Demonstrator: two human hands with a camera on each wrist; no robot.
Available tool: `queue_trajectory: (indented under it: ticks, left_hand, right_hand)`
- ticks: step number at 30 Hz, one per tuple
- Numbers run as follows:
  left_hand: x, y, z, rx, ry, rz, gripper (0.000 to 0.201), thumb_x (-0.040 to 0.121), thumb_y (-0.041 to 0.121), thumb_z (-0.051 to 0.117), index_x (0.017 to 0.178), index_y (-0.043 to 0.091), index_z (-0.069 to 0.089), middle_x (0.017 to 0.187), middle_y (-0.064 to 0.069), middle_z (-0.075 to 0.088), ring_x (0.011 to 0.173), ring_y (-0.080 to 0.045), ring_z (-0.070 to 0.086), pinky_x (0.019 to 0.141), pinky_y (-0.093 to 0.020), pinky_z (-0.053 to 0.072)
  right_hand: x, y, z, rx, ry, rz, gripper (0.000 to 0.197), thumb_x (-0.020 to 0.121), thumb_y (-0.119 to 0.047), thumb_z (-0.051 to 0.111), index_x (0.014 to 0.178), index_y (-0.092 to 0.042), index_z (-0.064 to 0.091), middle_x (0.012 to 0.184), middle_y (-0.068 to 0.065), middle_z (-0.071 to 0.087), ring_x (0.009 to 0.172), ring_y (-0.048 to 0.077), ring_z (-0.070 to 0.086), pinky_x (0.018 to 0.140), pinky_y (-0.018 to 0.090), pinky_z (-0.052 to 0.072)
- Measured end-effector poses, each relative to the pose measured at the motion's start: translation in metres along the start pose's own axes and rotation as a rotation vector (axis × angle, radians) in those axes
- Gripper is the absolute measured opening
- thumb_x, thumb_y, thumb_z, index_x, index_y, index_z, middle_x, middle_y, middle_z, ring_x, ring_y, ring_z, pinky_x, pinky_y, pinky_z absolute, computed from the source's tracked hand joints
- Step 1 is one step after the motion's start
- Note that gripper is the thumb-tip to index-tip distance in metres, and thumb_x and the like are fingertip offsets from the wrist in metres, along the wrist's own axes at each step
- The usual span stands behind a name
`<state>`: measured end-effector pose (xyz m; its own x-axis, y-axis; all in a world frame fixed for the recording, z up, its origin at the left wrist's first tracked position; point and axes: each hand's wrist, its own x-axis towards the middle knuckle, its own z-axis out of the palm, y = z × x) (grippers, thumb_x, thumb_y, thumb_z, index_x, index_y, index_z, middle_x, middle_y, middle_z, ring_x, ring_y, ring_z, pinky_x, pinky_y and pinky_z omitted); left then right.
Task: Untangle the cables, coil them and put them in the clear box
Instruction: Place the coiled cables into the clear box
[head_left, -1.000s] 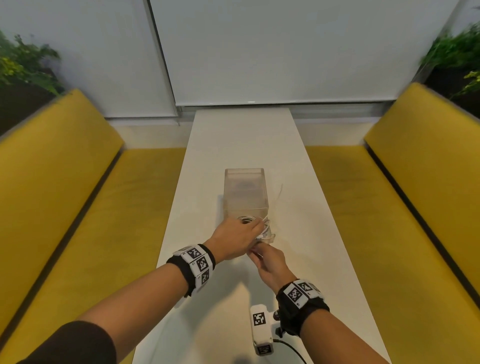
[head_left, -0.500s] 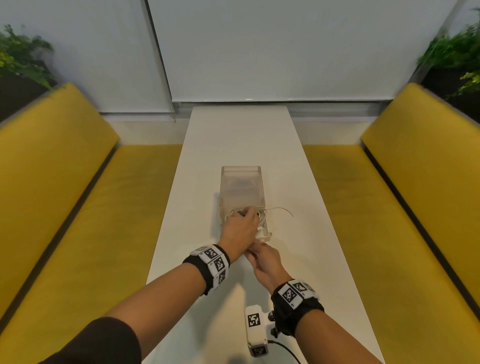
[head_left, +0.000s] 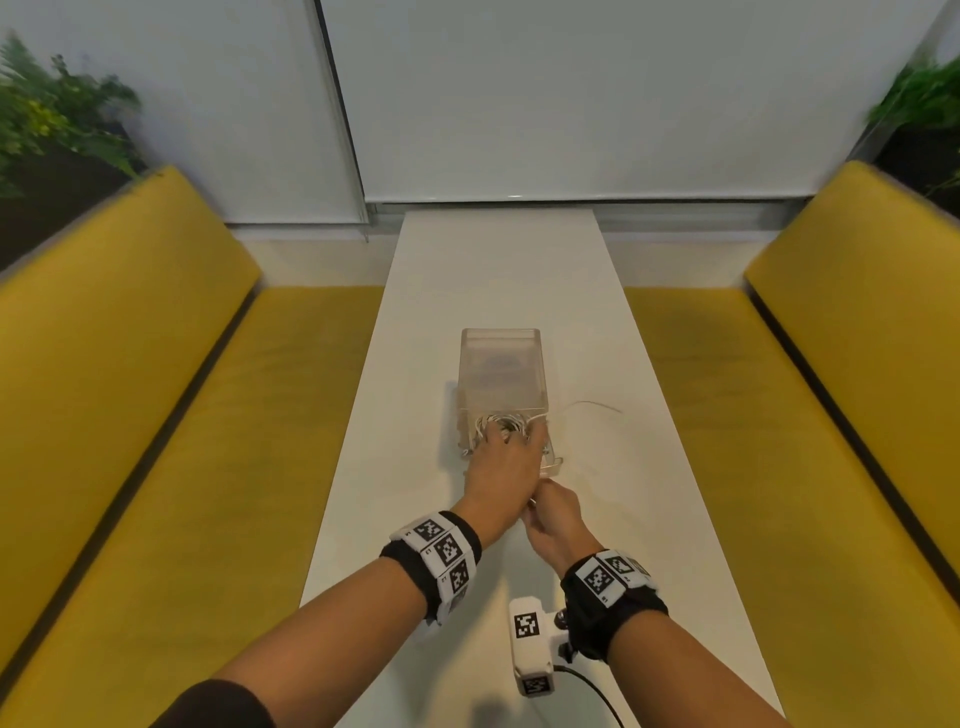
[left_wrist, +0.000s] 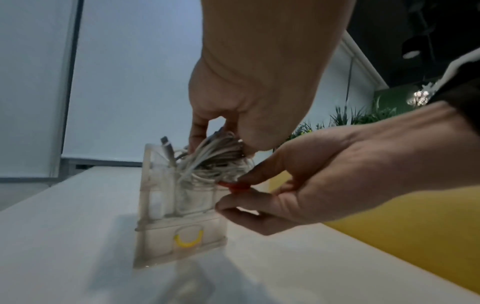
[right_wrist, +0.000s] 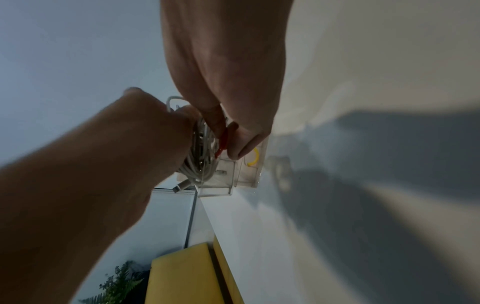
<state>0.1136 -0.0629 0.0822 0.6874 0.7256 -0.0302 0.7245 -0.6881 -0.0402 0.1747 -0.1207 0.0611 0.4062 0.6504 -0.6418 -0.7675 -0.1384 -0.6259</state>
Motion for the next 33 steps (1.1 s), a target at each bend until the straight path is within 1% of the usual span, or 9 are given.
queue_trajectory:
  ticks: [3,9,12,19,22,25,28,30,33]
  left_hand:
    - [-0.005,-0.007,-0.002,-0.018,0.002,0.056,0.038,0.088,0.005,0.062,0.125,0.008,0.052,0.093,-0.015,0.073,0.096,-0.038,0.061,0.067,-0.043,0.055]
    - [-0.003,-0.009,-0.01,0.053,-0.046,0.117,0.028,0.094,0.002,0.051,0.122,0.005,0.054,0.119,-0.019,0.065,0.12,-0.043,0.051,0.086,-0.045,0.052]
    - [0.004,-0.011,-0.013,0.106,-0.065,0.099,0.028,0.095,-0.001,0.045,0.121,0.002,0.057,0.117,-0.02,0.067,0.115,-0.041,0.055,0.085,-0.044,0.052]
    - [0.026,-0.011,-0.016,0.179,-0.126,0.043,0.029,0.096,-0.005,0.039,0.115,-0.004,0.062,0.113,-0.018,0.063,0.106,-0.039,0.059,0.081,-0.043,0.056]
    - [0.025,-0.014,-0.016,0.16,-0.14,0.123,0.032,0.102,0.02,0.043,0.116,0.0,0.064,0.12,-0.016,0.055,0.095,-0.036,0.063,0.072,-0.04,0.053]
    - [0.016,-0.027,-0.007,0.144,-0.063,0.234,0.058,0.101,0.049,0.036,0.127,0.0,0.052,0.13,-0.016,0.047,0.092,-0.038,0.06,0.071,-0.04,0.043]
    - [0.002,-0.036,-0.009,0.102,-0.013,0.18,0.037,0.098,0.025,0.048,0.131,0.01,0.051,0.133,-0.014,0.053,0.113,-0.037,0.052,0.09,-0.046,0.042]
    - [-0.001,-0.036,-0.005,0.017,-0.032,0.153,0.043,0.095,0.014,0.053,0.137,0.014,0.048,0.131,-0.015,0.056,0.121,-0.037,0.048,0.092,-0.046,0.045]
    - [-0.002,-0.029,0.003,-0.104,-0.04,0.225,0.046,0.093,0.012,0.057,0.139,0.012,0.049,0.123,-0.019,0.06,0.117,-0.038,0.052,0.087,-0.045,0.049]
  right_hand:
    - [0.0,0.0,0.001,0.018,-0.022,0.008,0.025,0.091,0.018,0.043,0.092,0.003,0.062,0.089,0.016,0.066,0.082,0.022,0.063,0.052,0.022,0.056]
    - [0.0,-0.001,0.001,0.023,-0.05,0.008,0.021,0.092,0.017,0.045,0.092,0.006,0.062,0.089,0.017,0.066,0.083,0.022,0.064,0.055,0.022,0.058]
    - [0.001,-0.003,0.002,0.022,-0.043,0.018,0.023,0.089,0.021,0.045,0.091,0.008,0.062,0.088,0.017,0.066,0.081,0.022,0.063,0.053,0.022,0.057]
    - [0.004,0.002,0.006,0.073,-0.049,0.02,0.034,0.086,0.022,0.051,0.119,0.016,0.058,0.11,0.027,0.067,0.101,0.033,0.065,0.071,0.029,0.062]
    - [0.007,0.0,0.005,0.055,-0.022,0.025,0.033,0.088,0.022,0.048,0.12,0.018,0.055,0.109,0.027,0.066,0.093,0.031,0.065,0.066,0.031,0.062]
    - [0.008,0.0,0.006,0.045,-0.024,0.038,0.031,0.091,0.019,0.047,0.119,0.014,0.056,0.098,0.021,0.067,0.091,0.029,0.065,0.066,0.03,0.061]
    - [0.008,0.002,0.007,0.065,-0.034,0.056,0.032,0.088,0.018,0.054,0.119,0.014,0.058,0.099,0.021,0.068,0.098,0.03,0.066,0.077,0.031,0.06]
    - [0.009,0.002,0.007,0.048,-0.021,0.06,0.033,0.087,0.018,0.056,0.119,0.014,0.058,0.101,0.021,0.067,0.097,0.029,0.066,0.085,0.032,0.054]
    - [0.015,0.004,0.004,0.012,0.04,0.057,0.033,0.089,0.018,0.05,0.121,0.015,0.056,0.097,0.019,0.066,0.082,0.025,0.063,0.069,0.027,0.056]
